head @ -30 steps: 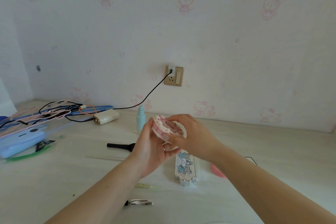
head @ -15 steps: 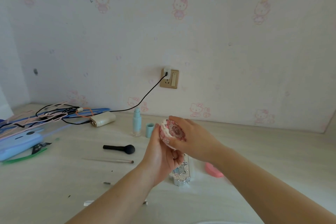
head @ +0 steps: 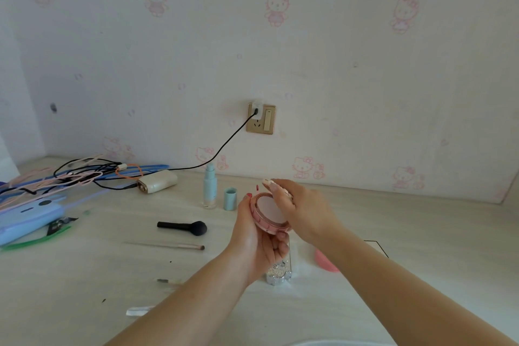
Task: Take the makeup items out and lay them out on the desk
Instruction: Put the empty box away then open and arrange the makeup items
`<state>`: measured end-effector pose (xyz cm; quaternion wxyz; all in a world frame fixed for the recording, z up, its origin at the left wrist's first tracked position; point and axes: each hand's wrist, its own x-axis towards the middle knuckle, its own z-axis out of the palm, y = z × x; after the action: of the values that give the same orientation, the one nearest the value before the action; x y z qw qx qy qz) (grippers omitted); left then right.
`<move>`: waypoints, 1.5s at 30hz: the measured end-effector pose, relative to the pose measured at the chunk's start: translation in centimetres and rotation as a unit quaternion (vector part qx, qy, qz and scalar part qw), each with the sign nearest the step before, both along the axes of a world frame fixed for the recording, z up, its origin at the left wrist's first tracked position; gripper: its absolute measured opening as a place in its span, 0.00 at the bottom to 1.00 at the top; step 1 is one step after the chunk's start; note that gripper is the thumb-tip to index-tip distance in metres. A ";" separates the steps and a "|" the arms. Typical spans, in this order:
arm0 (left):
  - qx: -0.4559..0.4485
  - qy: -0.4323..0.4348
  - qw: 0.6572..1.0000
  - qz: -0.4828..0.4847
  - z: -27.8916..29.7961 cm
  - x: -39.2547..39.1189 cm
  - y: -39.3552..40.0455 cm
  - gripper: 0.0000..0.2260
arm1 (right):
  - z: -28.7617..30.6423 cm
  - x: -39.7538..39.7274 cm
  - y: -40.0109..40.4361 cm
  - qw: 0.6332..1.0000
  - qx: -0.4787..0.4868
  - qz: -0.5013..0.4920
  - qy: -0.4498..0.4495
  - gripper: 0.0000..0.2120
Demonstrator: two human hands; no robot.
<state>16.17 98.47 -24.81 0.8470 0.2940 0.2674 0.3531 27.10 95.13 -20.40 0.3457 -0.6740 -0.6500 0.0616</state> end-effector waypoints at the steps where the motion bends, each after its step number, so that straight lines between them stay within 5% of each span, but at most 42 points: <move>1: -0.007 0.000 1.000 -0.012 -0.2 0.0 0.0 0.34 | 0.2 0.2 0.1 1.000 -0.021 -0.003 0.002 0.24; 4: -0.016 0.004 0.999 -0.034 -0.8 -0.1 0.5 0.37 | 1.0 1.0 0.8 0.996 -0.073 -0.014 0.050 0.30; 11: 0.018 0.081 0.996 0.031 -1.0 1.4 2.2 0.26 | 1.9 4.5 3.0 0.931 -0.169 -0.110 0.306 0.26; 17: 0.141 0.189 0.970 0.062 -1.7 3.7 4.8 0.26 | 0.8 7.7 5.4 0.899 -0.200 -0.157 0.355 0.32; 19: 0.234 0.247 0.939 0.040 -1.8 4.3 6.1 0.24 | 0.4 8.6 6.6 0.893 -0.205 -0.163 0.366 0.34; 22: 0.375 0.399 0.836 0.037 -1.6 5.7 7.9 0.13 | -0.3 9.8 8.1 0.886 -0.217 -0.167 0.375 0.34; 28: 0.433 0.537 0.724 0.001 -2.6 8.1 10.8 0.30 | -2.6 12.1 10.4 0.863 -0.216 -0.170 0.424 0.33; 32: 0.483 0.551 0.680 -0.042 -3.6 8.6 11.9 0.24 | -3.6 13.2 10.8 0.830 -0.214 -0.164 0.489 0.29; 38: 0.498 0.614 0.609 -0.072 -4.6 8.8 12.8 0.31 | -5.7 14.4 11.5 0.844 -0.206 -0.159 0.468 0.28; 41: 0.491 0.629 0.599 -0.066 -4.7 8.9 12.9 0.32 | -6.3 14.7 11.8 0.856 -0.193 -0.175 0.447 0.25; 45: 0.488 0.646 0.586 -0.051 -5.1 9.1 13.1 0.33 | -7.0 14.8 11.8 0.816 -0.179 -0.173 0.521 0.22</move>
<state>25.28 111.53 -29.93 0.1979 0.8266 0.5164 0.1046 41.95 106.97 -27.36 0.5111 -0.6922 -0.2228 0.4582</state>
